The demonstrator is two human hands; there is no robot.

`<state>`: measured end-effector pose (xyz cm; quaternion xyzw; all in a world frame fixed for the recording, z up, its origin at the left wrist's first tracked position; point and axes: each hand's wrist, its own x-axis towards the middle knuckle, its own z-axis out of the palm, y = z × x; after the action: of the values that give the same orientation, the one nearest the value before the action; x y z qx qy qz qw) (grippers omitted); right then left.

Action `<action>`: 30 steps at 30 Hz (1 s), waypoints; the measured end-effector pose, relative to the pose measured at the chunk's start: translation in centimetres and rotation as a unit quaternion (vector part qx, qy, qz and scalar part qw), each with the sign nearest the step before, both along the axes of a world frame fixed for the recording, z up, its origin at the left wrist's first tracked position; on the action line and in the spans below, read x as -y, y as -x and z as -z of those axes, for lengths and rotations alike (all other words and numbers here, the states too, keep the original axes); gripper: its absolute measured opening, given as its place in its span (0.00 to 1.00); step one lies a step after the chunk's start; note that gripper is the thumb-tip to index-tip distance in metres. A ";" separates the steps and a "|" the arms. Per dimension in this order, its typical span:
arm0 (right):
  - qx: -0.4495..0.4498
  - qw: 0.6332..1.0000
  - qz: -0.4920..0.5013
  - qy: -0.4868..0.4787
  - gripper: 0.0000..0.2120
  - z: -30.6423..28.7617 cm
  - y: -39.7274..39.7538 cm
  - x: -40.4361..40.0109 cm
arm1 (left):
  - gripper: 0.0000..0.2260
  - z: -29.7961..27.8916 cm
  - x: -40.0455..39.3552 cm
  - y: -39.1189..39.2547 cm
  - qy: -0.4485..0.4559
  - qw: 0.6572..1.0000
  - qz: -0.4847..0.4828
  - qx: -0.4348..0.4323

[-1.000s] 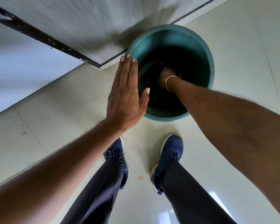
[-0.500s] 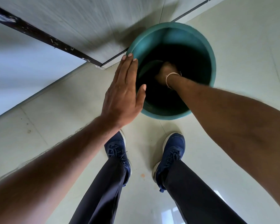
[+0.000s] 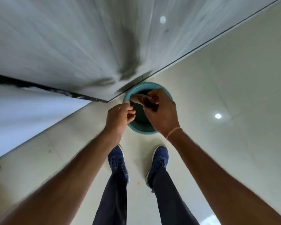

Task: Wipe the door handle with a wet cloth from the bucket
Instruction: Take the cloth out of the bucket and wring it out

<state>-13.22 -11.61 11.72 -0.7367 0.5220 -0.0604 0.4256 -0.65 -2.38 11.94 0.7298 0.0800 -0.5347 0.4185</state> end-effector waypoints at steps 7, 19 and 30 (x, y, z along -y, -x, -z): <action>0.064 0.963 -0.129 0.226 0.14 -18.2 3.5 -3.7 | 0.18 -18.6 1.9 -0.3 0.078 0.984 -0.052 -0.154; 0.110 0.990 0.094 0.009 0.33 -38.3 6.0 -7.2 | 0.12 -39.0 -3.3 0.7 0.205 0.975 -0.001 -0.081; 0.297 0.861 0.149 -0.385 0.16 -47.1 1.7 -9.6 | 0.18 -46.8 -10.1 -3.2 0.245 0.969 0.027 -0.008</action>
<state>-14.96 -2.05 58.85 -0.3743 0.4560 -0.1335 0.7963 2.50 7.71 58.71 0.6027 -0.0702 -0.5550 0.5690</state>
